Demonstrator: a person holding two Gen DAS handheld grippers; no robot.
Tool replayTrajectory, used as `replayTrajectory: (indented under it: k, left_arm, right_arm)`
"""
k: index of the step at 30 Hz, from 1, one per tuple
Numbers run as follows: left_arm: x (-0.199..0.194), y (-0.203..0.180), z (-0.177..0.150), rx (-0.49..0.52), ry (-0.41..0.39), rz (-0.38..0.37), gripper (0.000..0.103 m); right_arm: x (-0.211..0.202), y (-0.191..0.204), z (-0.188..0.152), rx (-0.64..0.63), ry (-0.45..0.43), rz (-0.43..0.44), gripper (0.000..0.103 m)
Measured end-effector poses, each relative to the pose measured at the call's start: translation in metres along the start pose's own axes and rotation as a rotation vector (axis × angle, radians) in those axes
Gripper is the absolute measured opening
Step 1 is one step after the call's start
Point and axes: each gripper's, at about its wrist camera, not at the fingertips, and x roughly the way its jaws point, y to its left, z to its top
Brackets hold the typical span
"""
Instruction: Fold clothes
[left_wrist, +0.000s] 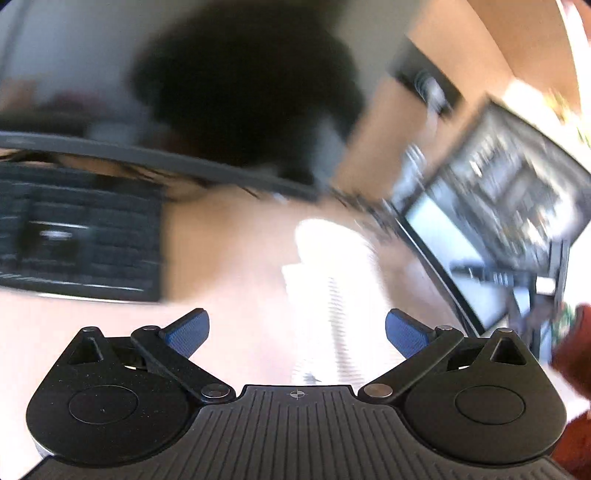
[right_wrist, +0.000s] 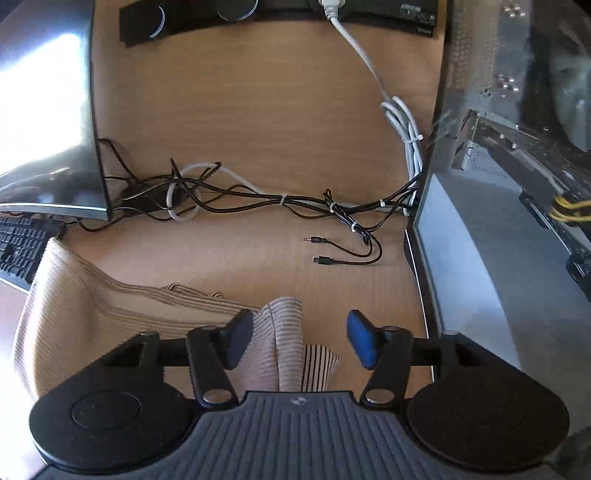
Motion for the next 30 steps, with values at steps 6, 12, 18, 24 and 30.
replayTrajectory:
  k: [6,12,18,24,30]
  left_arm:
    - [0.071,-0.042,0.011,0.147,0.071,-0.006,0.103]
    - [0.105,-0.040,0.028,0.066,0.078,0.001,0.103]
    - [0.089,-0.033,0.031,0.040,0.065,0.000,0.103]
    - [0.088,-0.011,0.031,-0.024,0.056,0.070,0.103]
    - [0.102,0.004,0.031,-0.031,0.089,0.258,0.103]
  right_arm:
    - [-0.006,0.005,-0.014,-0.012,-0.037,0.012,0.057]
    - [0.030,0.010,-0.006,-0.010,0.004,-0.004,0.056]
    - [0.049,-0.002,0.003,0.045,0.016,0.064,0.008]
    - [0.034,-0.026,0.000,0.018,-0.007,-0.116,0.008]
    - [0.075,-0.029,-0.026,-0.028,0.112,-0.192,0.025]
